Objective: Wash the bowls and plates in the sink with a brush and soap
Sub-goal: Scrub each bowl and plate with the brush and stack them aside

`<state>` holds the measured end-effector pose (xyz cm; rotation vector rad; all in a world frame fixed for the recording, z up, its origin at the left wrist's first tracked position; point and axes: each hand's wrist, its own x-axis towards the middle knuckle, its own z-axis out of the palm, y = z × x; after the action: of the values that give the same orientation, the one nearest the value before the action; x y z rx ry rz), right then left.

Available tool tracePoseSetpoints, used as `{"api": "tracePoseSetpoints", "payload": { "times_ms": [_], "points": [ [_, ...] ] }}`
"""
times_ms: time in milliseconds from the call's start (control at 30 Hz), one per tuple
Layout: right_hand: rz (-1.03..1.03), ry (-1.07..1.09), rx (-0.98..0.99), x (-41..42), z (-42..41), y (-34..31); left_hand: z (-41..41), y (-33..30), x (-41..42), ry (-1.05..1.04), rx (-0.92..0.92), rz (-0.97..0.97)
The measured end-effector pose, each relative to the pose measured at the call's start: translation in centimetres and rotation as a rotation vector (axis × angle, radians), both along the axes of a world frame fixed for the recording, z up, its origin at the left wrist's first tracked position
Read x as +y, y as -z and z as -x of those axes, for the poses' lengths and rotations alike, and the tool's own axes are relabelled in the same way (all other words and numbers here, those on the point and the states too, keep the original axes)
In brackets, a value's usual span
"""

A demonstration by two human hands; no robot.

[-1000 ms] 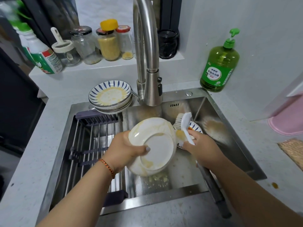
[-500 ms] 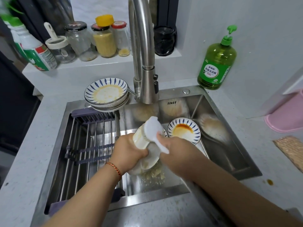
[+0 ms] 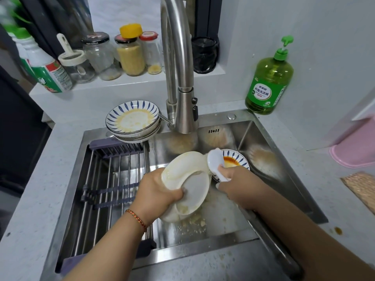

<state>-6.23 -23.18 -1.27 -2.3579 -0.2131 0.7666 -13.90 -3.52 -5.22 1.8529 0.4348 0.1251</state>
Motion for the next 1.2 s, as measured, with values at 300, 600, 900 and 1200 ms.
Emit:
{"api": "tracePoseSetpoints", "payload": {
  "times_ms": [300,600,900,1200],
  "points": [
    [-0.023,-0.027,-0.01,0.2,-0.3,-0.4,-0.1,1.0,0.2,-0.195,-0.024,0.37],
    [0.084,-0.124,-0.242,1.1,2.3,0.3,0.2,1.7,-0.5,-0.374,-0.029,0.652],
    [0.225,-0.325,-0.209,0.9,3.8,0.2,0.0,1.2,0.3,-0.348,-0.067,0.659],
    [0.15,-0.418,-0.222,1.4,4.6,-0.3,-0.2,0.9,0.1,-0.3,-0.079,0.652]
  ]
}}
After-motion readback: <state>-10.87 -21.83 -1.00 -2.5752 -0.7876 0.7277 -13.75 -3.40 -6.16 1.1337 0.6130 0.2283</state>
